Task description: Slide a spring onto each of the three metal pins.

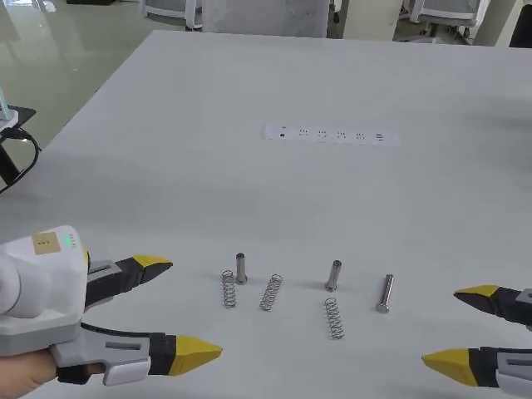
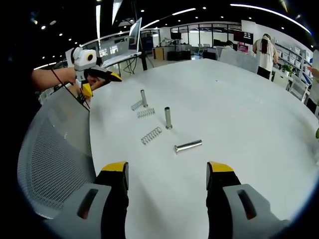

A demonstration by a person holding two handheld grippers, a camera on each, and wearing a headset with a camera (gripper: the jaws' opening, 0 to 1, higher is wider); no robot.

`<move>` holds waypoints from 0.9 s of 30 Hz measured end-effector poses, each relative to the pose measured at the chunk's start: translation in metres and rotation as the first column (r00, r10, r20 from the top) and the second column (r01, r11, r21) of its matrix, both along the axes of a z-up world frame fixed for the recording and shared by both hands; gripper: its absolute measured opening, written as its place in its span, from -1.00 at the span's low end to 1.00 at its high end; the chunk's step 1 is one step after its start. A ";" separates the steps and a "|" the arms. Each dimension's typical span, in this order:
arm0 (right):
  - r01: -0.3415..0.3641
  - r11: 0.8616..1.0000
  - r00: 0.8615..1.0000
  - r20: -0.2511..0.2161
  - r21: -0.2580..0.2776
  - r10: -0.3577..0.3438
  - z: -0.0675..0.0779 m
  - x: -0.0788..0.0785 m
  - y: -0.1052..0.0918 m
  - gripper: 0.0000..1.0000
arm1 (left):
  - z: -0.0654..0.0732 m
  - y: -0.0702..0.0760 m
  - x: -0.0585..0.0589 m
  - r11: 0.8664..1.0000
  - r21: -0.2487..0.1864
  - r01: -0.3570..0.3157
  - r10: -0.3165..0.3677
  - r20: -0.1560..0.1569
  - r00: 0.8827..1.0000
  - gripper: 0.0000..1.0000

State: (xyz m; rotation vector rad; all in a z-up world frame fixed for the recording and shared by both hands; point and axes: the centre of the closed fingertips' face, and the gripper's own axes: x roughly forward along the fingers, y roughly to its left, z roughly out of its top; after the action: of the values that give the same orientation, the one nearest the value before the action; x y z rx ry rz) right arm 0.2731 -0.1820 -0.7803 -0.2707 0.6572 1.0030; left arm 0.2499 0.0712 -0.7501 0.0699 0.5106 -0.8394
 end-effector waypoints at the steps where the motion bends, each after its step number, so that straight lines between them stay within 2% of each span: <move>1: 0.000 1.000 1.000 0.000 -0.002 0.000 0.000 0.000 0.000 0.25 | 0.000 0.000 0.000 1.000 -0.002 0.000 0.000 0.000 1.000 0.53; 6: 0.002 1.000 1.000 -0.003 -0.004 -0.002 0.001 0.001 0.000 0.24 | 0.000 0.001 0.001 1.000 0.000 -0.003 0.003 0.000 1.000 0.53; 13: 0.004 1.000 0.999 -0.034 -0.022 -0.005 -0.004 -0.002 -0.004 0.19 | -0.001 0.002 0.002 1.000 0.005 -0.003 0.003 -0.002 1.000 0.51; 19: 0.041 0.999 0.998 -0.053 -0.004 -0.042 -0.001 0.003 -0.006 0.14 | -0.002 0.001 0.001 1.000 0.009 0.002 -0.002 -0.003 1.000 0.51; 27: 0.029 1.000 0.997 -0.065 -0.011 -0.030 -0.002 0.001 -0.005 0.09 | -0.005 -0.003 0.003 1.000 0.001 0.005 -0.005 -0.005 1.000 0.50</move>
State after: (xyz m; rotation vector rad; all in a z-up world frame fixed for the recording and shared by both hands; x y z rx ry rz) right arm 0.2743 -0.1869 -0.7826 -0.2369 0.7239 0.9839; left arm 0.2526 0.0681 -0.7554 0.0695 0.5155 -0.8441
